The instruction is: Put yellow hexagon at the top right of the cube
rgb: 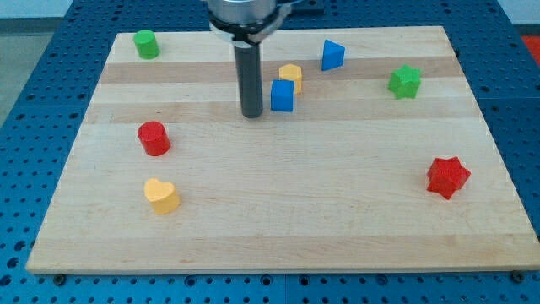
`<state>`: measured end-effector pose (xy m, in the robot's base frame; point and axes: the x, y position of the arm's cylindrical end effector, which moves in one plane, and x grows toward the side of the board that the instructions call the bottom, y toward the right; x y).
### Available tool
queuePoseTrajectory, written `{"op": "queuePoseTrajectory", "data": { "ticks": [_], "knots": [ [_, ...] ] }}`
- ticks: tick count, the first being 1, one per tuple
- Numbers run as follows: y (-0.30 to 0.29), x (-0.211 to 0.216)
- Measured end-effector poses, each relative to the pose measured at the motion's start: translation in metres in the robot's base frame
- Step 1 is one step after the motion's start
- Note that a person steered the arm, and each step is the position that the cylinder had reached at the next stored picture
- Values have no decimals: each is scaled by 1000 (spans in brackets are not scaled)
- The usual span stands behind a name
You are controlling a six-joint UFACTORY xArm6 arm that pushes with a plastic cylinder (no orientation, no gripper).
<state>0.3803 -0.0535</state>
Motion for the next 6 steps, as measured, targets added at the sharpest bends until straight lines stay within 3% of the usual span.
{"op": "queuePoseTrajectory", "data": {
  "ticks": [2,6],
  "knots": [
    [9,-73],
    [59,-73]
  ]
}}
